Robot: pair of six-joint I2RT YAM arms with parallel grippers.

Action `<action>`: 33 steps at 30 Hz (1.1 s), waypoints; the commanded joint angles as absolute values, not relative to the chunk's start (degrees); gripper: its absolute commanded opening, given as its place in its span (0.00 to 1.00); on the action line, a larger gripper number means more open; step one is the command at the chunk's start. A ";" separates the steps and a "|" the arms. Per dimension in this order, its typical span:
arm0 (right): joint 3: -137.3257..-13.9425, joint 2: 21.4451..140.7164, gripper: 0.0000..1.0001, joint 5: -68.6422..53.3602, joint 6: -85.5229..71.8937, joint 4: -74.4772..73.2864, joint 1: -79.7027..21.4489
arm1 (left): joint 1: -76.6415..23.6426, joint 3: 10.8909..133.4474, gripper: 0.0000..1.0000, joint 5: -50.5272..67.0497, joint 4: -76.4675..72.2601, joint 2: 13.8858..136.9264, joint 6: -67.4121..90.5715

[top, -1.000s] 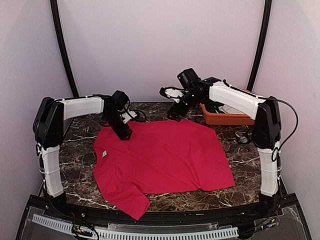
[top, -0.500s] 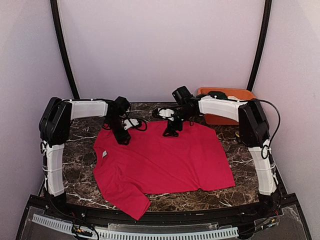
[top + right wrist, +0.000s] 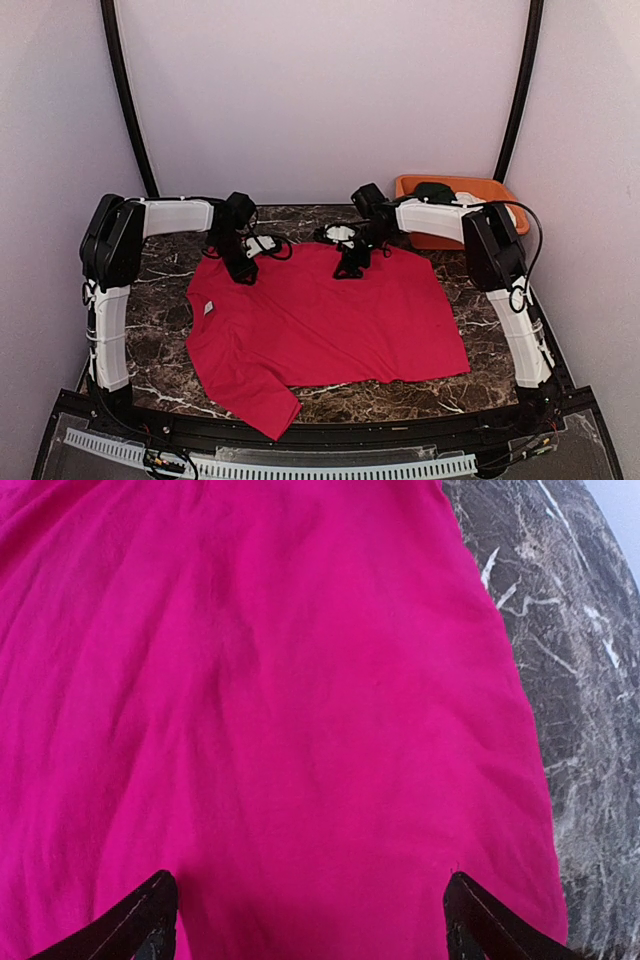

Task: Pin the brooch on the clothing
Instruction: Smooth out the crumpled clothing at the center of the board.

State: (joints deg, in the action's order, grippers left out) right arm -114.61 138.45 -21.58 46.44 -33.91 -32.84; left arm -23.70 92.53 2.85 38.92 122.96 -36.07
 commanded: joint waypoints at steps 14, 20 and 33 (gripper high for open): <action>-112.98 140.23 0.20 -23.79 48.15 -38.91 -31.96 | -23.29 92.05 0.11 4.23 41.66 125.95 -36.30; -112.72 138.29 0.00 -26.56 49.91 -40.14 -31.82 | -23.29 93.78 0.01 2.70 42.46 125.59 -34.85; -112.41 132.41 0.00 -27.70 49.59 -39.30 -31.45 | -24.26 89.23 0.01 -1.48 38.20 115.49 -29.87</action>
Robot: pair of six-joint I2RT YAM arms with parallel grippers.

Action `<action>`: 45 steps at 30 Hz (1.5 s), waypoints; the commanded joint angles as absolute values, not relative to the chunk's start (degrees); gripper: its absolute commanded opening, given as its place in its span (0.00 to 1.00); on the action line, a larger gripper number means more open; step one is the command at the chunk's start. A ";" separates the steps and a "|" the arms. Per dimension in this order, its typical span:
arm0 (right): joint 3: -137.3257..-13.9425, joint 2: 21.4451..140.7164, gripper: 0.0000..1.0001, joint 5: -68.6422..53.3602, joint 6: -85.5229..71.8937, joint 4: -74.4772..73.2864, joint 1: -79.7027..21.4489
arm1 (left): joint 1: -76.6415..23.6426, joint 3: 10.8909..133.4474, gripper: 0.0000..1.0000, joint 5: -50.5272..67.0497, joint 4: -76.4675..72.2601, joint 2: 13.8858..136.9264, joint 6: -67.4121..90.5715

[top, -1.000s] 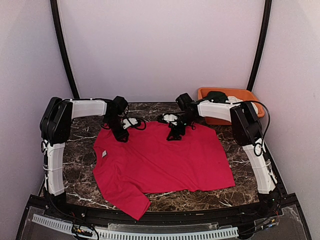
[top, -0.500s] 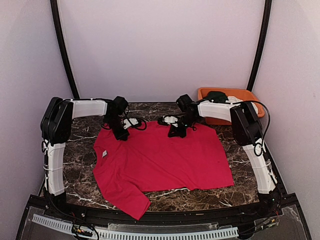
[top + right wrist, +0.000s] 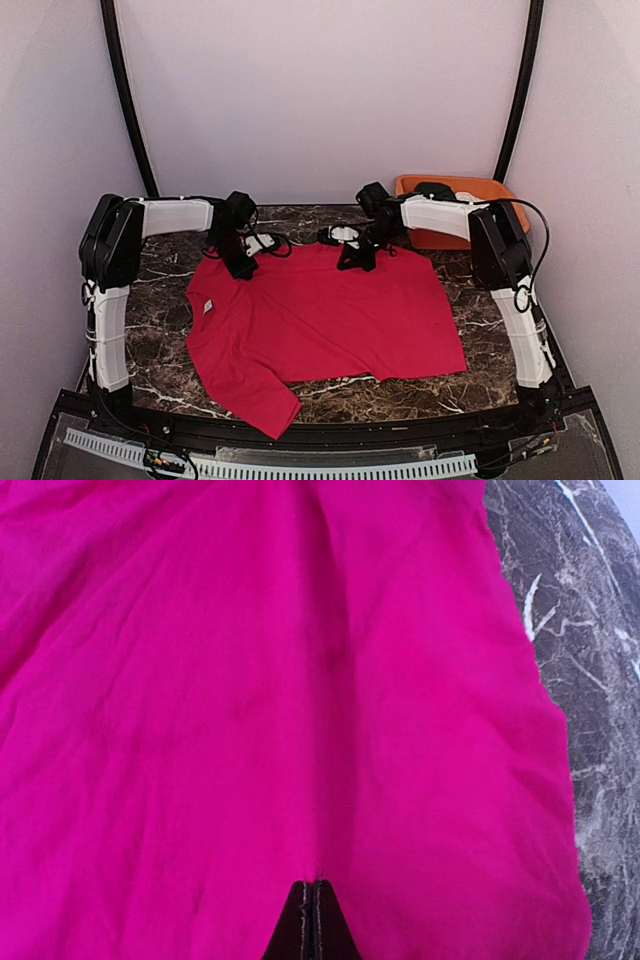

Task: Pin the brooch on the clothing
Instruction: Smooth out the crumpled clothing at the center of the board.

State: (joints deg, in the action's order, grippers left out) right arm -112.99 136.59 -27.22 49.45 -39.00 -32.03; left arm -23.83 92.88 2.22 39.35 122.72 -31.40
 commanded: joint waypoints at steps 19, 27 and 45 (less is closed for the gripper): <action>-109.79 131.28 0.00 -25.16 50.02 -38.76 -31.53 | -25.72 82.89 0.61 -14.05 34.52 110.12 -31.13; -108.84 130.95 0.00 -23.86 50.13 -37.83 -31.55 | -23.06 84.04 0.56 -9.20 33.09 112.48 -33.50; -108.77 131.53 0.00 -22.91 49.66 -36.77 -31.54 | -23.12 87.08 0.18 -2.24 35.87 118.20 -34.45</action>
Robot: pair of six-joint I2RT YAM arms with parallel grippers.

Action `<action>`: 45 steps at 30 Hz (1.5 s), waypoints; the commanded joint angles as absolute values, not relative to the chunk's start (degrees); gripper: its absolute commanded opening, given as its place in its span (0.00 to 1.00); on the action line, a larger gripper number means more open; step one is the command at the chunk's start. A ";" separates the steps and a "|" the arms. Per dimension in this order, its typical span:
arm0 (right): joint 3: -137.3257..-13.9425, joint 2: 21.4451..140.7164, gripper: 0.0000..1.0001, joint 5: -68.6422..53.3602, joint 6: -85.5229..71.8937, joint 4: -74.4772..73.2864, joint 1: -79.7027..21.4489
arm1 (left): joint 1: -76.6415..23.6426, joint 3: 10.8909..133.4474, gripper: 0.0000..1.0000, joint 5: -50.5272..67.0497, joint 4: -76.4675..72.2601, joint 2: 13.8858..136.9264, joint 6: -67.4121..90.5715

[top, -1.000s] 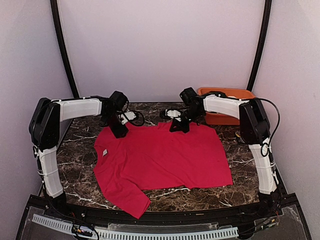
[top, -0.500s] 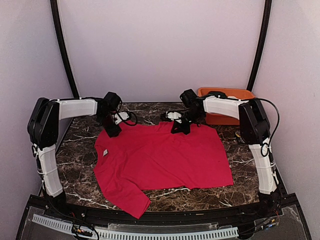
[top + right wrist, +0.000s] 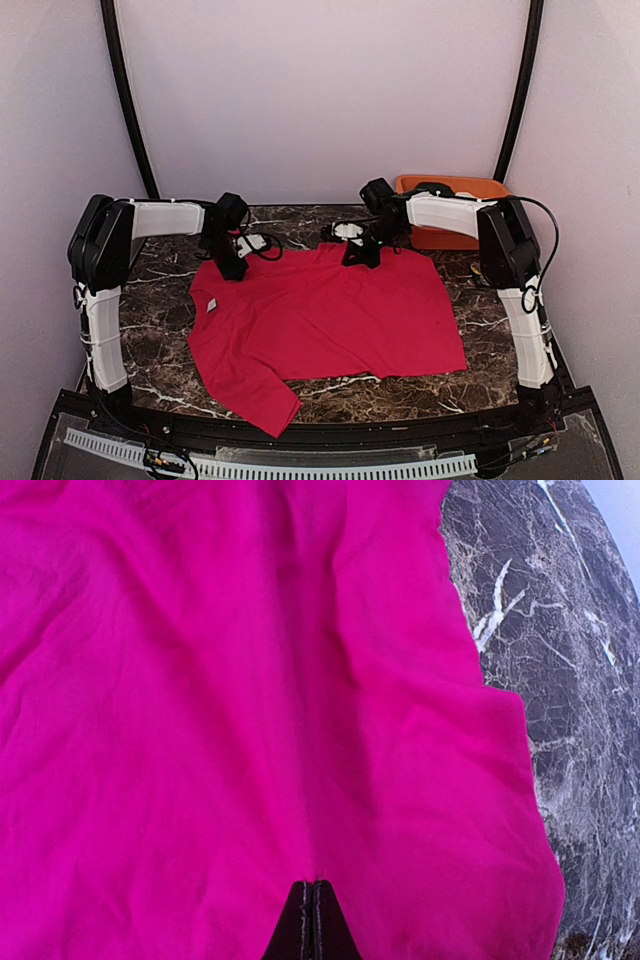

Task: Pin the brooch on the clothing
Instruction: Smooth out the crumpled clothing at the center of the board.

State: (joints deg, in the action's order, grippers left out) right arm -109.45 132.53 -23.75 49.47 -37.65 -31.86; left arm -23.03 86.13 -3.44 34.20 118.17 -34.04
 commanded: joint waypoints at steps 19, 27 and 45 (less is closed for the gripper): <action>-107.53 131.02 0.00 -20.18 50.71 -37.01 -31.99 | -23.75 86.66 0.01 -9.54 36.63 113.78 -31.67; -108.28 133.58 0.00 -19.44 50.27 -37.47 -32.86 | -25.47 85.70 0.01 -13.40 35.50 116.51 -32.40; -102.05 126.27 0.58 -19.17 50.13 -38.70 -24.52 | -25.49 85.52 0.01 -14.38 34.96 116.88 -32.51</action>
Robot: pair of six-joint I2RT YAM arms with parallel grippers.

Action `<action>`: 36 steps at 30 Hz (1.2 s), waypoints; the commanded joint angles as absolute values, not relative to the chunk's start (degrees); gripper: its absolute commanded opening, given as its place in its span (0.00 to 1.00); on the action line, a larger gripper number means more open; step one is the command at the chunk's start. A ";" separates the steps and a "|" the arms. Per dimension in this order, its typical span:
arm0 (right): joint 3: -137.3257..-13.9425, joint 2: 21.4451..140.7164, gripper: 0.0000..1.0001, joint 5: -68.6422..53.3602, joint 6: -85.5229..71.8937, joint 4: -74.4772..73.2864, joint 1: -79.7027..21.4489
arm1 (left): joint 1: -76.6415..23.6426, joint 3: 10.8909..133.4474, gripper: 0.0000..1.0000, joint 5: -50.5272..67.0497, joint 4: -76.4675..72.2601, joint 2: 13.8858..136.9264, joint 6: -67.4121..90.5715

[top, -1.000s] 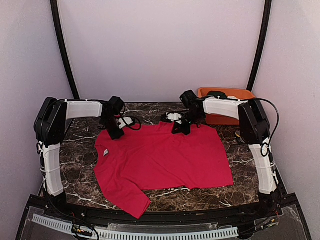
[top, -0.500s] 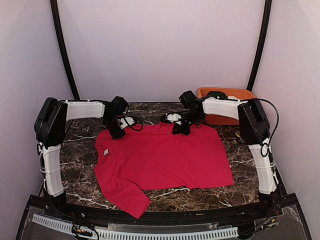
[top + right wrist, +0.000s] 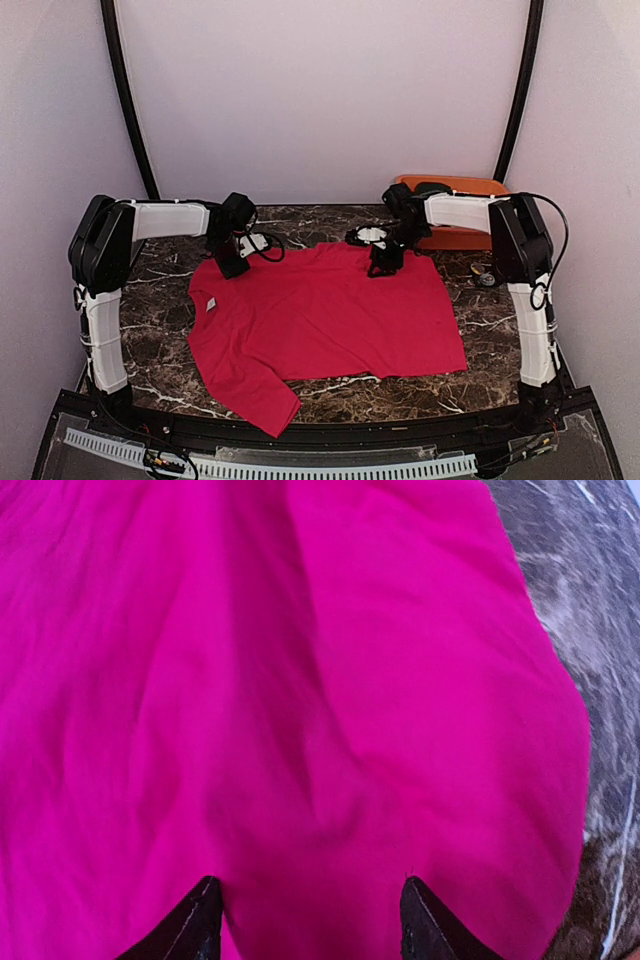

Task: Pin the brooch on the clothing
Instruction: Smooth out the crumpled clothing at the center of the board.

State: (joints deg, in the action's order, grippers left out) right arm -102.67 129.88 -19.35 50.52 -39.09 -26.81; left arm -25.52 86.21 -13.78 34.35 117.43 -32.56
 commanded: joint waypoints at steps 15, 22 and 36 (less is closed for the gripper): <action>-99.74 128.22 0.57 -17.41 49.57 -39.02 -21.61 | -25.49 85.63 0.01 -14.56 34.91 116.73 -32.50; -98.87 129.86 0.53 -14.68 50.27 -39.47 -21.46 | -25.44 85.52 0.01 -14.64 34.64 116.82 -32.52; -99.93 130.60 0.00 -15.62 50.42 -40.81 -21.13 | -25.45 85.78 0.01 -14.78 34.80 116.56 -32.49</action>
